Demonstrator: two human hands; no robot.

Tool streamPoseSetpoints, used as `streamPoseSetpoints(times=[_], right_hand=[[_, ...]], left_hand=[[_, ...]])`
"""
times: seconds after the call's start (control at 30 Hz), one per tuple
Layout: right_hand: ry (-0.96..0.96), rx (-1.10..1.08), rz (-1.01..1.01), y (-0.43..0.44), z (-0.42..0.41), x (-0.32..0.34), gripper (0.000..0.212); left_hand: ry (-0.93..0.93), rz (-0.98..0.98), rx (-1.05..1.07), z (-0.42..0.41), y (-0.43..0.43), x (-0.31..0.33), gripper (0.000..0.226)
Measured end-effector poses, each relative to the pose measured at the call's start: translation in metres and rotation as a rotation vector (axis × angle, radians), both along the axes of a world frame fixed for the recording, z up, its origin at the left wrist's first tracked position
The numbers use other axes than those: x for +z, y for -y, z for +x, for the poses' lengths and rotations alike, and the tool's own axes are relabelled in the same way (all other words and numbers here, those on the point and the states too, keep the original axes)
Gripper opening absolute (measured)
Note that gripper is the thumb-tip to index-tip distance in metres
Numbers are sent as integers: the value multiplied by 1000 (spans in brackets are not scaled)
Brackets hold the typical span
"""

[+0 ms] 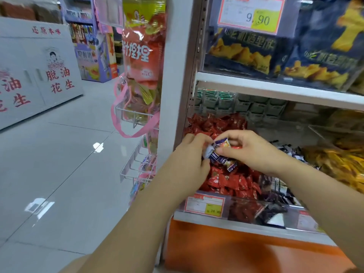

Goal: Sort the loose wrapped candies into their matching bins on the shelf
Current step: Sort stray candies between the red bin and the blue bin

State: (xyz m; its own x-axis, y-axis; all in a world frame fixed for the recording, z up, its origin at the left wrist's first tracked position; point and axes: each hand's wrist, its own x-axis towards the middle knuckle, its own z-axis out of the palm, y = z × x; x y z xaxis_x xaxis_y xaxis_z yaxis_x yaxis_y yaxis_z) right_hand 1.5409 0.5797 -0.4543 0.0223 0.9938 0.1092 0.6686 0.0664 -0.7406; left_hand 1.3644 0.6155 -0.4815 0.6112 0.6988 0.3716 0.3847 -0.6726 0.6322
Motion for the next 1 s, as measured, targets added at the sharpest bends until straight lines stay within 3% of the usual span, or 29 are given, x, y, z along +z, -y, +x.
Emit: streamPoseSetpoints(times=[0.1, 0.43, 0.7, 1.0], right_hand=[[41, -23, 38, -1, 6, -2, 16], [443, -112, 50, -3, 25, 1, 29], [336, -167, 110, 0, 21, -1, 31], [475, -181, 213, -2, 17, -7, 33]], left_hand=[[-28, 1, 23, 21, -2, -3, 41], [-126, -7, 5, 58, -11, -11, 48], [-215, 35, 27, 40, -14, -10, 42], [-331, -1, -78, 24, -6, -5, 42]])
